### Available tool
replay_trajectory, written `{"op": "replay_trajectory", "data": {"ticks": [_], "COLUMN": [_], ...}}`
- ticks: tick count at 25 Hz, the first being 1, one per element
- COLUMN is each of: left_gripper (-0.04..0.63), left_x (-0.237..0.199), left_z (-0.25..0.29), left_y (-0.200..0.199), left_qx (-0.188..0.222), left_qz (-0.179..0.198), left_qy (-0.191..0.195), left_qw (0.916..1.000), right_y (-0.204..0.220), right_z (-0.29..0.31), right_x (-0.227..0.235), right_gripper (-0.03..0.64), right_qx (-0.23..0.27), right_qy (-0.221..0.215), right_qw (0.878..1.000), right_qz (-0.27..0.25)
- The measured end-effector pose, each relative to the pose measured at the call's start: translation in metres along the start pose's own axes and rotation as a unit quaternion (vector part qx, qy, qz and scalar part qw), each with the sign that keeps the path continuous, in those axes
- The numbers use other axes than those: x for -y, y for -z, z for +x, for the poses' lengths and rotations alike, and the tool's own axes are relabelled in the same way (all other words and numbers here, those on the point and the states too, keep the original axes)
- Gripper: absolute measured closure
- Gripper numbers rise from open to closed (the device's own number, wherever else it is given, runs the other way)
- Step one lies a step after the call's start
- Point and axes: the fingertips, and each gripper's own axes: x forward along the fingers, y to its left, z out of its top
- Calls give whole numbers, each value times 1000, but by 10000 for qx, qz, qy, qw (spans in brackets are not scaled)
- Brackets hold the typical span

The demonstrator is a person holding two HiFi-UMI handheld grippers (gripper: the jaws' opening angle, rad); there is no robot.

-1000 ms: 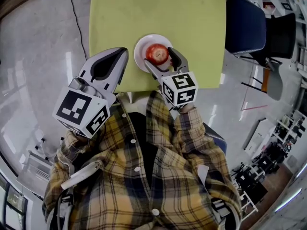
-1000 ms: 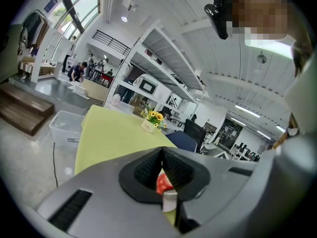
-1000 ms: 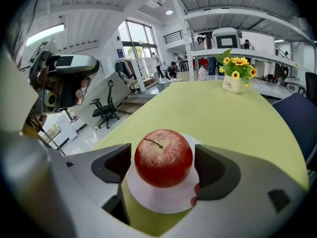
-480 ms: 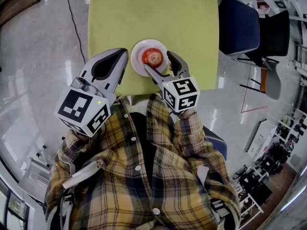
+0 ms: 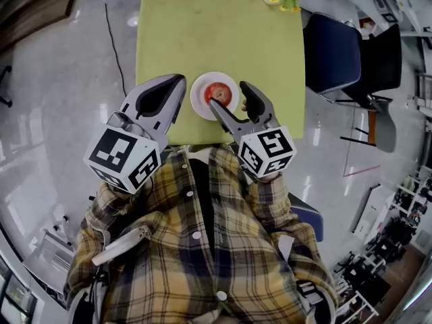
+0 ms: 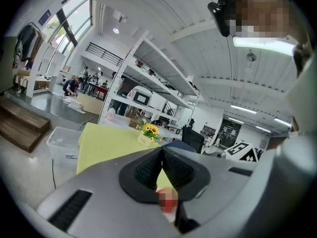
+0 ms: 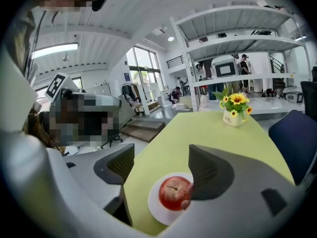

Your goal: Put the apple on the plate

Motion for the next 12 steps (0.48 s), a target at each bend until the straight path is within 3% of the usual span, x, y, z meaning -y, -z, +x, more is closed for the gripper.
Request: {"op": "replay_trajectory", "data": {"ticks": [12], "left_gripper": [588], "left_x": [21], "left_z": [-25], "left_y": [-52], "left_qx": [439], "left_qz": [419], "left_qy": [4], "left_qw": [9982], "right_y": [-89], "right_z": [-53], "right_x": [-36], "right_gripper": [459], "right_qx": [1333], "right_qy": [-73], "right_qw": [9903], "right_qz": [-383]}}
